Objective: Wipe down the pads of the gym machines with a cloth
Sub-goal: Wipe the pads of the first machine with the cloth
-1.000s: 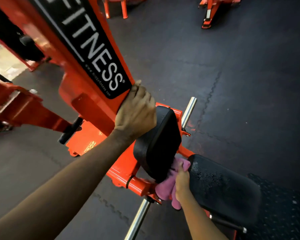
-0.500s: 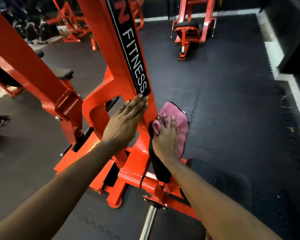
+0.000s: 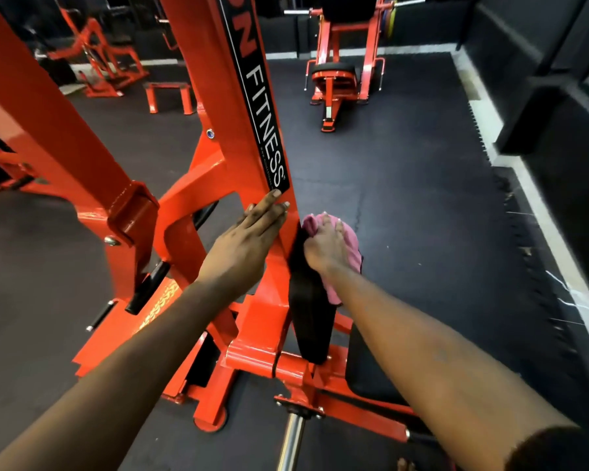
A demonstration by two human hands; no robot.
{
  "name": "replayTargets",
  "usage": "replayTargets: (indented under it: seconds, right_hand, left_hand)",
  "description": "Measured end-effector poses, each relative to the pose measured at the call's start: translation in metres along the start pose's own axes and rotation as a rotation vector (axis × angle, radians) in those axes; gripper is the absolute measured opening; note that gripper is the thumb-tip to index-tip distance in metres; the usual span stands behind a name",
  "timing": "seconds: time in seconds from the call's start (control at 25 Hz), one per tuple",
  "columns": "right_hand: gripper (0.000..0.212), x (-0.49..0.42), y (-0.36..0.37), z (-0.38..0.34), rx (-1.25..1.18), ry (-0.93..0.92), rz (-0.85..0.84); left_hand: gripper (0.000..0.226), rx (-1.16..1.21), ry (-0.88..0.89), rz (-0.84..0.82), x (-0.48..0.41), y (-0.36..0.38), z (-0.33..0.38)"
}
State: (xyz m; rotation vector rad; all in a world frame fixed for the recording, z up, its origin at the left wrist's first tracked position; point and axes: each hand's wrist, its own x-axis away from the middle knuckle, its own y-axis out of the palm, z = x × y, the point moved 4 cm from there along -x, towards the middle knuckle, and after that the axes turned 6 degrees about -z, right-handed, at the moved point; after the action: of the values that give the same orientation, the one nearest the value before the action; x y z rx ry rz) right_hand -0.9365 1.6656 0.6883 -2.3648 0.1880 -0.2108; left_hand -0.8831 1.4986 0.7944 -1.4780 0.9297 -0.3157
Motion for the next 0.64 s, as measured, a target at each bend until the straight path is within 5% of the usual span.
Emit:
replayTargets:
  seconds: [0.28, 0.44, 0.52, 0.64]
  right_hand:
    - [0.06, 0.084, 0.054, 0.016, 0.152, -0.246, 0.143]
    - [0.058, 0.149, 0.047, 0.012, 0.063, -0.283, 0.046]
    - [0.039, 0.172, 0.027, 0.01, -0.172, -0.267, -0.062]
    - [0.019, 0.182, -0.021, 0.01, -0.496, -0.149, -0.029]
  left_hand:
    - [0.077, 0.009, 0.057, -0.113, -0.003, 0.009, 0.001]
    - [0.07, 0.208, -0.011, -0.148, -0.006, -0.002, 0.008]
    - [0.064, 0.476, -0.156, -0.138, 0.001, -0.009, 0.017]
    - [0.052, 0.71, -0.402, 0.146, 0.041, -0.006, 0.046]
